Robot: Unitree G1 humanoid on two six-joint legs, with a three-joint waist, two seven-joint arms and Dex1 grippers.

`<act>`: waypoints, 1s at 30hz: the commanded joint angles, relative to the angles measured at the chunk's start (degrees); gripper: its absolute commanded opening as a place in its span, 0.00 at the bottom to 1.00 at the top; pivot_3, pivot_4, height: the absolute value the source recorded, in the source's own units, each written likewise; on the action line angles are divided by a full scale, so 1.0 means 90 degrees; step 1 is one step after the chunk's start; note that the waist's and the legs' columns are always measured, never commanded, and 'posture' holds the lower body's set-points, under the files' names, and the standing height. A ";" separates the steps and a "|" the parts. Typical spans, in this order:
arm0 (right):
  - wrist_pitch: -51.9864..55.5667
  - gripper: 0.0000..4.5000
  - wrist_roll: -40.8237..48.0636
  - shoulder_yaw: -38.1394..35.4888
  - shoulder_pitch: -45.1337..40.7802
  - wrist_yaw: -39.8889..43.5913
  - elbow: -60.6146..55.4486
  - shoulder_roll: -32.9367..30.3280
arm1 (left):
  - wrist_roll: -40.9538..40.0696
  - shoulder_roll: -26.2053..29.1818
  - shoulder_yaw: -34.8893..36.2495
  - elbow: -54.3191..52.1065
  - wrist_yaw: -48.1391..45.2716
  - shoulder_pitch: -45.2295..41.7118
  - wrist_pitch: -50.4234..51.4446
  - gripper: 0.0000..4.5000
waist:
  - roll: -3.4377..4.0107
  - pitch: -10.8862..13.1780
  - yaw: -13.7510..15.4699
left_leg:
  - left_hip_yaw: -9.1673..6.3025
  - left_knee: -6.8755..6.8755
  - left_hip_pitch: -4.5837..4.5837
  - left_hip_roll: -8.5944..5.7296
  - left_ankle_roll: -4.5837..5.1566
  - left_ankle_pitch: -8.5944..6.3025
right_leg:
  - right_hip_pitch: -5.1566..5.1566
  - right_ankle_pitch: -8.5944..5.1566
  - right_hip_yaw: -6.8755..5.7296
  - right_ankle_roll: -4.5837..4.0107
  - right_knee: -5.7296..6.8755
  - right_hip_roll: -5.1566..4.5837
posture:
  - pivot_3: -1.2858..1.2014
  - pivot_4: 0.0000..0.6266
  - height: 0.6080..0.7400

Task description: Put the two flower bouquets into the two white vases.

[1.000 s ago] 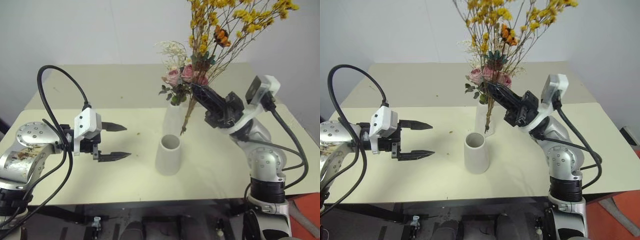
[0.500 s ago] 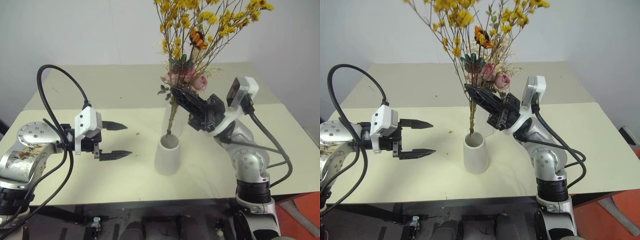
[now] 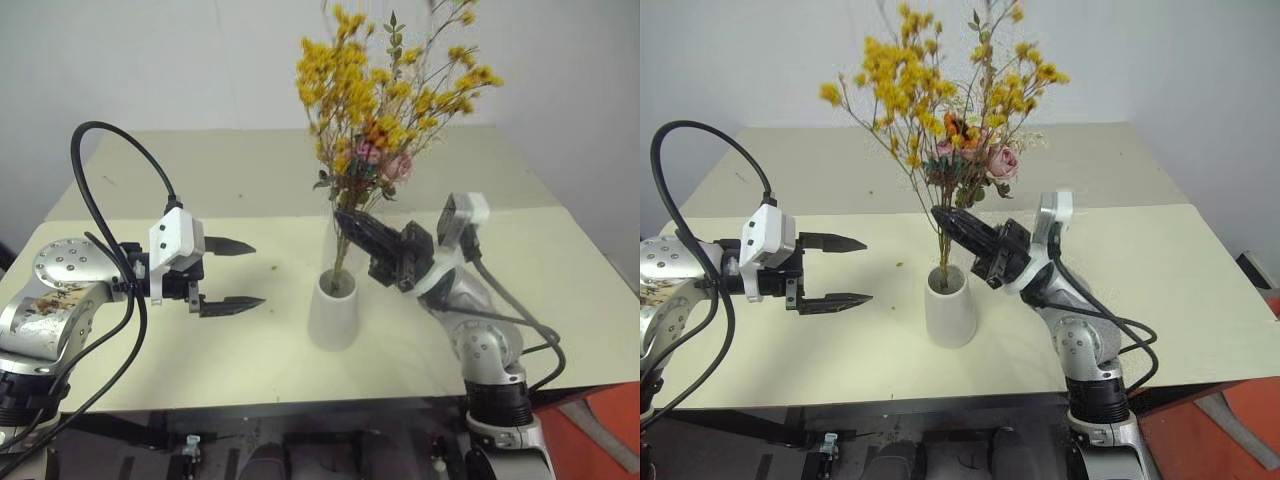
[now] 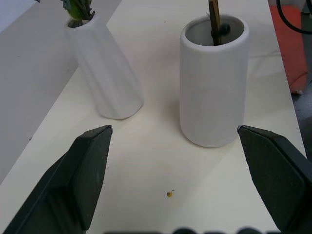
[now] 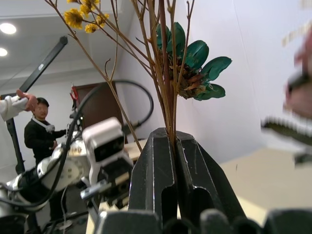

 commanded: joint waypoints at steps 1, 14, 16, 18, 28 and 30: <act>-0.0251 0.02 -0.0034 -0.0021 -0.0064 0.0127 -0.0054 0.0046 | 0.0026 0.0019 0.0045 -0.0044 0.0040 -0.0132 -0.0029 1.00 | 0.0000 0.0000 0.0000 | 0.0001 0.0000 0.0000 0.0000 0.0000 0.0000 | 0.0000 0.0000 0.0000 0.0000 0.0000 0.0000 | 0.52 0.24 1.00; -0.0101 0.85 0.0183 -0.0093 0.0159 0.0573 -0.0161 -0.0360 | 0.0079 -0.0009 -0.0017 0.0043 0.0038 -0.0178 -0.0141 1.00 | 0.0000 0.0000 0.0004 | 0.0001 0.0000 0.0002 0.0002 0.0000 0.0000 | 0.0001 0.0000 0.0000 0.0000 0.0000 0.0001 | 0.52 0.24 1.00; -0.0118 0.99 0.0150 -0.0081 0.0195 0.0618 -0.0168 -0.0453 | 0.0091 -0.0022 -0.0033 0.0067 0.0034 -0.0201 -0.0155 1.00 | 0.0000 0.0000 0.0002 | 0.0002 0.0000 0.0003 0.0002 0.0000 0.0000 | 0.0001 0.0000 0.0001 0.0000 0.0001 0.0001 | 0.52 0.24 1.00; -0.0117 0.99 0.0063 -0.0044 0.0241 0.0692 -0.0196 -0.0617 | 0.0126 -0.0039 -0.0055 0.0115 0.0016 -0.0235 -0.0183 1.00 | 0.0000 0.0000 0.0005 | 0.0003 0.0000 0.0004 0.0002 0.0000 0.0000 | 0.0001 0.0000 0.0001 0.0000 0.0002 0.0002 | 0.52 0.24 1.00; 0.0054 0.99 -0.0497 0.0211 0.0303 0.1128 -0.0506 -0.1768 | 0.0241 -0.0092 -0.0137 0.0229 -0.0021 -0.0288 -0.0298 1.00 | -0.0001 0.0000 0.0008 | 0.0009 0.0000 0.0003 0.0002 0.0000 0.0000 | 0.0002 0.0000 0.0004 0.0000 -0.0002 0.0000 | 0.52 0.24 1.00; 0.0065 0.99 -0.0527 0.0160 0.0218 0.1149 -0.0521 -0.1927 | 0.0265 -0.0099 -0.0147 0.0228 -0.0012 -0.0280 -0.0302 1.00 | -0.0001 -0.0001 0.0004 | 0.0012 0.0000 0.0004 0.0001 0.0000 0.0000 | 0.0002 0.0000 0.0005 0.0000 -0.0002 0.0000 | 0.52 0.24 1.00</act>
